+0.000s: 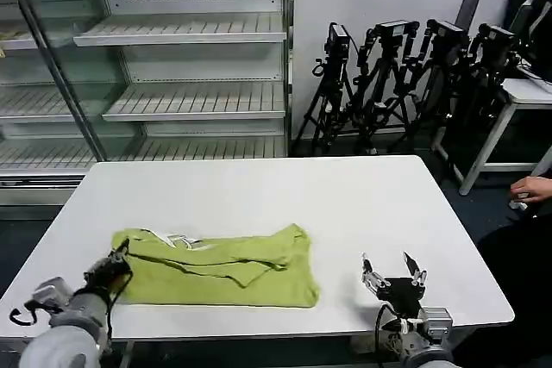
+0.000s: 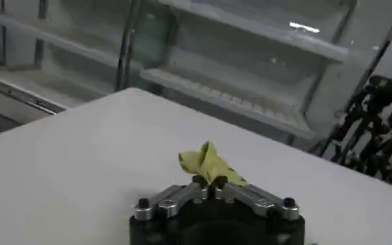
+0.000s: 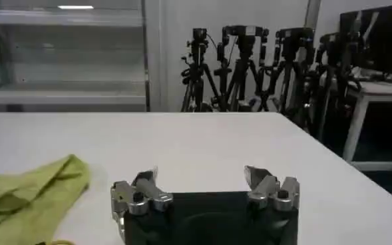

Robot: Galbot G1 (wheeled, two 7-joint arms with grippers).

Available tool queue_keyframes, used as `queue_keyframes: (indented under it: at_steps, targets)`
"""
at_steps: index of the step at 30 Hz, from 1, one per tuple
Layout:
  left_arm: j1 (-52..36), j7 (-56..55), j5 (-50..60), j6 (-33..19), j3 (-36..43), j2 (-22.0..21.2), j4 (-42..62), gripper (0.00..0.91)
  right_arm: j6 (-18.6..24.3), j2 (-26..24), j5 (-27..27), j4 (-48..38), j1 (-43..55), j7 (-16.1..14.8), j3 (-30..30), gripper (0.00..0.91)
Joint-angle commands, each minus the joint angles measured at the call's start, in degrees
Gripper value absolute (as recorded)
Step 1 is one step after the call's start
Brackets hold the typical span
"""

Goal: Fold and organize the clothes.

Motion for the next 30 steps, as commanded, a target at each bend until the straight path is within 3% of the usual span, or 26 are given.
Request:
queue_keyframes:
  at_steps: [1, 6, 15, 27, 30]
  targets:
    - [-2.0, 1.1, -23.6, -0.9, -2.9, 0.9, -5.1, 0.030, -0.1, 0.3, -0.1, -0.1, -0.3, 0.1, 0.1, 0.907]
    - [-4.2, 1.5, -32.0, -2.3, 4.3, -5.0, -7.5, 0.020, -0.2, 0.9, -1.0, 0.1, -1.4, 0.2, -0.4, 0.907]
    - [-10.4, 1.7, -25.5, -5.7, 18.4, -14.3, -5.8, 0.020, -0.2, 0.7, -1.7, 0.1, -2.4, 0.2, 0.7, 0.907]
    - [-12.2, 2.5, -6.9, -6.1, 31.9, -17.4, 2.1, 0.020, 0.2, 1.2, -1.9, 0.1, -3.4, 0.2, 1.9, 0.907]
    - [-12.8, 2.4, -4.7, -5.9, 33.3, -17.6, 3.4, 0.060, 0.2, 1.4, -2.0, 0.1, -3.3, 0.3, 1.7, 0.907]
